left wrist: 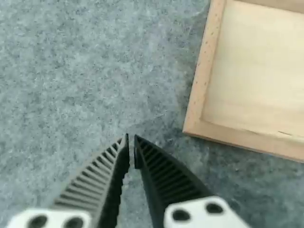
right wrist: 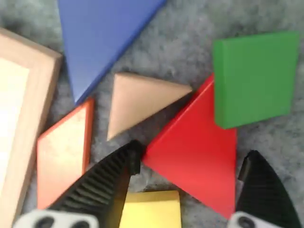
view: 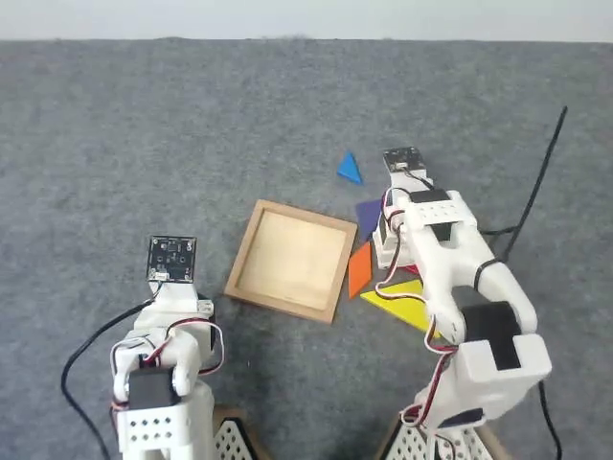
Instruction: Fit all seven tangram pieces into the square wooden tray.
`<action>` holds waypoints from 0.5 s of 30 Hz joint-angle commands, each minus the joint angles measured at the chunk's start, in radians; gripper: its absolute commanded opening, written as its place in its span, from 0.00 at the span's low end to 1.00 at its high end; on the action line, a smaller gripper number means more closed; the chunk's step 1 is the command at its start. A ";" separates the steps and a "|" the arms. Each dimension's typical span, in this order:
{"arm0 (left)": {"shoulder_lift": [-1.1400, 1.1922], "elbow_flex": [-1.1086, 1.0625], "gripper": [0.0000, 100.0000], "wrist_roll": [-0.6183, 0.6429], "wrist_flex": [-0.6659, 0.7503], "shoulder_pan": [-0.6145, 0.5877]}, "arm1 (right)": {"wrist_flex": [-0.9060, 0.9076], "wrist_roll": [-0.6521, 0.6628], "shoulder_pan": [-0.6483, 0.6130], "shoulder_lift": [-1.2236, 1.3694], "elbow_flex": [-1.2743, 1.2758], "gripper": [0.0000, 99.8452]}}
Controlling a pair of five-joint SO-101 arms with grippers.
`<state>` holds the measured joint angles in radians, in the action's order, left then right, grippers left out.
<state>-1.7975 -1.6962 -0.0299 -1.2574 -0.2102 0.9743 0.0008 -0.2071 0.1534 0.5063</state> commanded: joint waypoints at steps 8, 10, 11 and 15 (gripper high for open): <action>-0.018 0.013 0.02 0.017 -0.003 -0.002 | -0.007 -0.038 0.031 -0.004 -0.041 0.20; -0.018 0.013 0.02 0.017 -0.003 -0.002 | -0.005 -0.038 0.039 -0.013 -0.041 0.20; -0.018 0.013 0.02 0.017 -0.003 -0.002 | 0.002 -0.038 0.042 -0.018 -0.043 0.20; -0.018 0.013 0.02 0.017 -0.003 -0.002 | 0.041 -0.038 0.038 -0.091 -0.040 0.20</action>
<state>-1.7975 -1.6962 -0.0299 -1.2574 -0.2102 0.9805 -0.0238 -0.1811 0.1488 0.5048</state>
